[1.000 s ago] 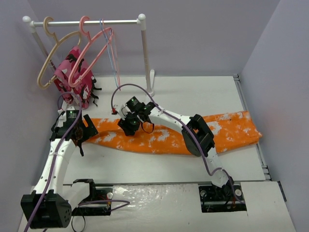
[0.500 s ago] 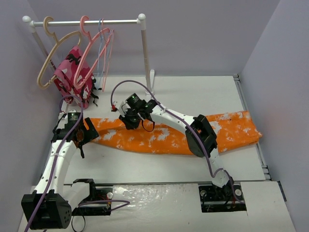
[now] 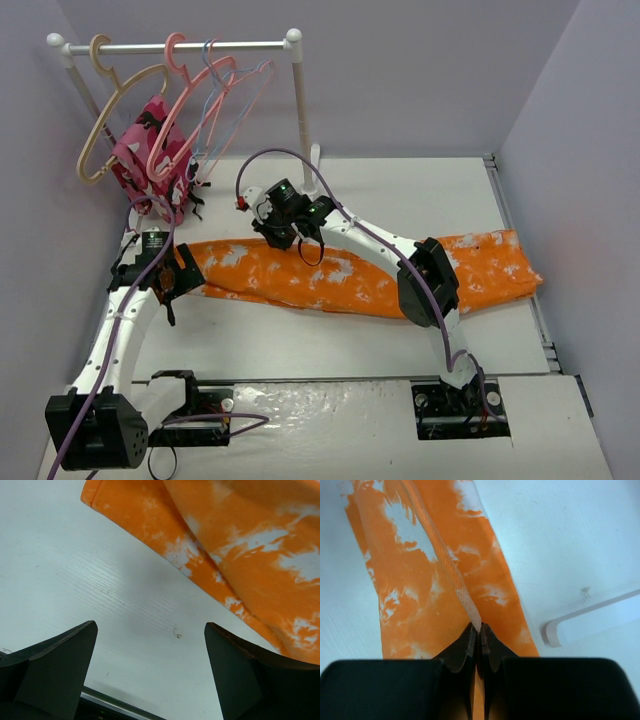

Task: Place the trousers on the hanger
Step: Fold the trousers at the center of the board.

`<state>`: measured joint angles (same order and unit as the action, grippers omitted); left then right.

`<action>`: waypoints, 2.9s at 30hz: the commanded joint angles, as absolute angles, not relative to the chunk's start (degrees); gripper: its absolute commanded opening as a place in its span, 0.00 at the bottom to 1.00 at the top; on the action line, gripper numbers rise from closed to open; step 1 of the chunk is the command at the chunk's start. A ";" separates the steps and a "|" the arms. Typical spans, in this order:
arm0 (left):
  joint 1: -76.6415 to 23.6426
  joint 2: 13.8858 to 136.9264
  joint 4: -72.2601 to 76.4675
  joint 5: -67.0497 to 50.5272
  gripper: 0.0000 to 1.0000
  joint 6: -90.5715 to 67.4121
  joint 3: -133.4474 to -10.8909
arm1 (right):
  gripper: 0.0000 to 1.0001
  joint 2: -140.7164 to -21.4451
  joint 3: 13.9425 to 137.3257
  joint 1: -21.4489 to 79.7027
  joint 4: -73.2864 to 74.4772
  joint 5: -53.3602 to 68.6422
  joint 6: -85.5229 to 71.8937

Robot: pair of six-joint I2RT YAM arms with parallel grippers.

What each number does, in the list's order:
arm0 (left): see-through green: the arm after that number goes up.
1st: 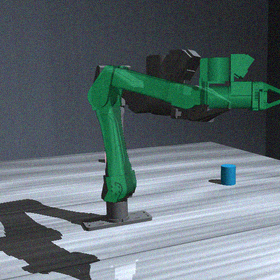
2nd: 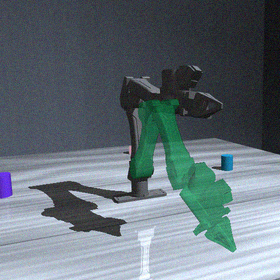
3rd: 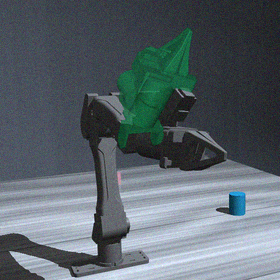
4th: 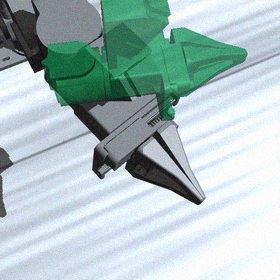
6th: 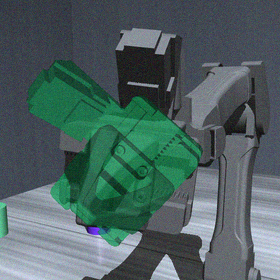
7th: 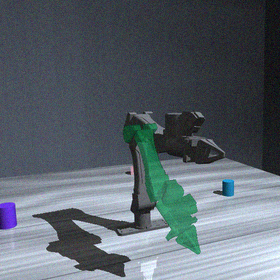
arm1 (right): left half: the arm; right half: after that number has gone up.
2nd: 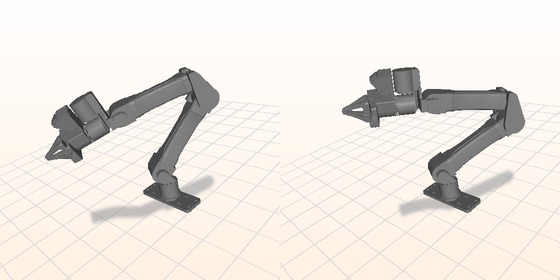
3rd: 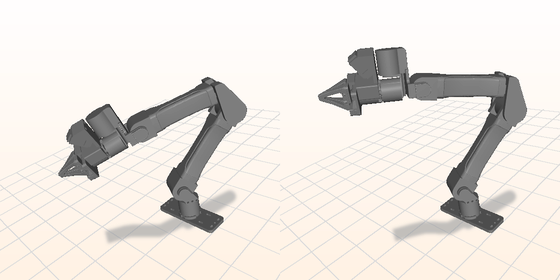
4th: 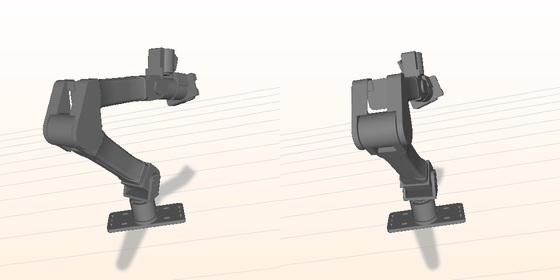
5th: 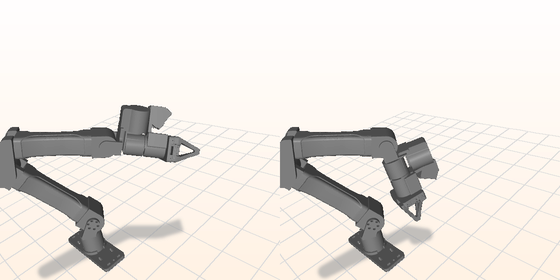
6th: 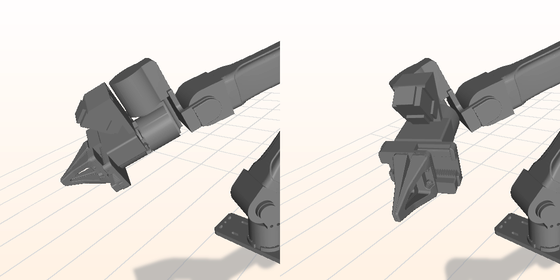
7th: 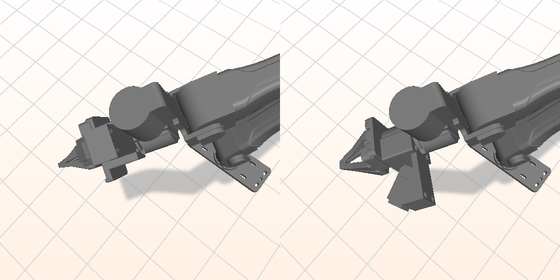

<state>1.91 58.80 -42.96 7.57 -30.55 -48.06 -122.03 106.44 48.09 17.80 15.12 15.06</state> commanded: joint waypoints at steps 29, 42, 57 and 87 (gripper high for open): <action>9.48 86.73 -13.73 6.15 0.80 -24.80 -57.76 | 0.52 -124.38 110.17 43.15 13.76 12.67 11.58; 10.69 99.55 -14.45 5.12 0.73 -27.93 -68.98 | 0.82 -102.58 92.14 42.22 13.71 3.78 6.81; 10.56 106.55 -16.00 4.83 0.63 -27.67 -72.26 | 0.82 -80.08 67.95 38.10 12.22 -2.72 0.01; 10.55 81.17 -28.57 12.10 0.00 -27.45 -69.88 | 0.82 -69.99 57.46 33.44 12.86 -9.40 -6.03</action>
